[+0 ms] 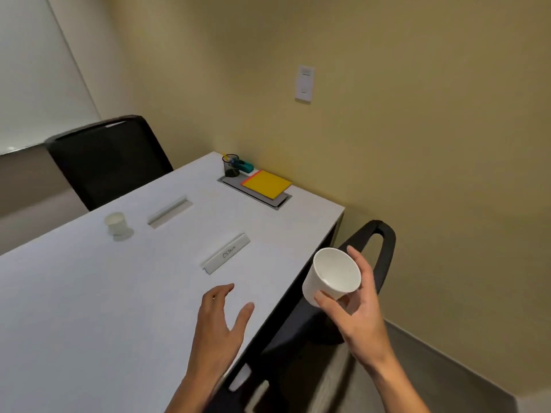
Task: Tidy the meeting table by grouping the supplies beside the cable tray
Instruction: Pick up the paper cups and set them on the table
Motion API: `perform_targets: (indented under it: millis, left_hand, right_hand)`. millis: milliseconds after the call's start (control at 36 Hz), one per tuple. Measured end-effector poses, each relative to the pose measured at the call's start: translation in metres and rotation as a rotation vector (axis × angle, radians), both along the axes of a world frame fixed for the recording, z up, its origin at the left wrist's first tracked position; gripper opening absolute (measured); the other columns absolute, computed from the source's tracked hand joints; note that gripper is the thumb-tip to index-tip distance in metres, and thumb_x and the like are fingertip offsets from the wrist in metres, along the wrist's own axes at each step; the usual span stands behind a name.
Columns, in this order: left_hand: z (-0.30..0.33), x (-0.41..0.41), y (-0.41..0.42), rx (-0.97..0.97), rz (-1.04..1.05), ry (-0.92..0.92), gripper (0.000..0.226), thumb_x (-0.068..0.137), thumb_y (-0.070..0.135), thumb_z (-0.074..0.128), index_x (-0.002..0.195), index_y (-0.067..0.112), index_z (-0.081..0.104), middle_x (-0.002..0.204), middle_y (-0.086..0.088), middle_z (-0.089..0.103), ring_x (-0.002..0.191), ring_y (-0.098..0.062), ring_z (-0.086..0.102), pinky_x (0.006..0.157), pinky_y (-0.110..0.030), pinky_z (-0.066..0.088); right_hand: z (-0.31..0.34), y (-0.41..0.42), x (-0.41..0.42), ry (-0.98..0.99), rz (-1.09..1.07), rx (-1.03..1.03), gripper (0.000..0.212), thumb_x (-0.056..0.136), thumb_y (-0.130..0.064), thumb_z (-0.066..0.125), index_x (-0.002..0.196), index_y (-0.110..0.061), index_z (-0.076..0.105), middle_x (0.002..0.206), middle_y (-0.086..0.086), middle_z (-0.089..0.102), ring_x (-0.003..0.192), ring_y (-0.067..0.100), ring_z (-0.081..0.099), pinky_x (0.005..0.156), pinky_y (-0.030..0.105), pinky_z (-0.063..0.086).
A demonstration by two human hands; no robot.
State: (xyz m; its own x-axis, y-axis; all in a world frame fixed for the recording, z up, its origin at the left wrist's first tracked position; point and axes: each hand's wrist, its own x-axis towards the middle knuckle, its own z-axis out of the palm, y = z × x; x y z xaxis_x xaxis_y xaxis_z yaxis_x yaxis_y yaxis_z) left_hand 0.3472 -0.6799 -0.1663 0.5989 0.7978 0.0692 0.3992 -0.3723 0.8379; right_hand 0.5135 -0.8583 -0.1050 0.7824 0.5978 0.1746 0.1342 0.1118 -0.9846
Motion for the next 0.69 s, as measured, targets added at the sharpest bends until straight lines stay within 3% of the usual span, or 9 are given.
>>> perform_targets:
  millis: [139,417,500,583,694]
  left_hand:
    - [-0.002,0.008,0.021,-0.012,0.127,0.029,0.065,0.082,0.064,0.049,0.137,0.03,0.048,0.133,0.022,0.038,0.13,-0.003,0.042,0.103,-0.022,0.033]
    - [0.001,0.013,0.039,-0.006,0.443,0.066,0.053,0.09,0.053,0.057,0.137,0.029,0.049,0.132,0.023,0.036,0.131,-0.006,0.042,0.103,-0.023,0.035]
    - [-0.001,0.013,0.038,-0.009,0.514,0.101,0.06,0.087,0.06,0.053,0.138,0.031,0.047,0.135,0.022,0.035,0.134,-0.008,0.04,0.104,-0.026,0.037]
    - [-0.005,0.014,0.036,-0.017,0.556,0.18,0.071,0.083,0.068,0.047,0.143,0.03,0.04,0.147,0.013,0.032,0.139,-0.013,0.034,0.111,-0.037,0.039]
    - [-0.012,0.014,0.037,-0.044,0.578,0.302,0.085,0.08,0.075,0.037,0.151,0.03,0.027,0.159,0.007,0.02,0.147,-0.018,0.022,0.118,-0.045,0.032]
  right_hand:
    - [-0.01,0.047,0.033,-0.002,0.167,-0.065,0.096,0.064,-0.051,0.093,0.145,-0.045,0.041,0.134,-0.019,0.055,0.125,0.008,0.057,0.099,0.031,0.053]
    - [-0.02,0.141,0.067,-0.108,0.526,-0.175,0.082,0.072,-0.041,0.088,0.138,-0.049,0.04,0.127,-0.03,0.054,0.121,0.001,0.057,0.093,0.017,0.053]
    - [-0.024,0.164,0.075,-0.226,0.611,-0.253,0.077,0.075,-0.038,0.084,0.135,-0.05,0.038,0.129,-0.027,0.053,0.121,0.002,0.055,0.093,0.019,0.053]
    - [-0.034,0.182,0.081,-0.399,0.656,-0.333,0.075,0.075,-0.045,0.08,0.133,-0.052,0.034,0.127,-0.027,0.05,0.12,-0.001,0.049,0.091,0.018,0.047]
    - [-0.051,0.205,0.085,-0.504,0.717,-0.432,0.076,0.074,-0.052,0.076,0.134,-0.053,0.03,0.123,-0.024,0.049,0.114,-0.003,0.044,0.081,0.019,0.045]
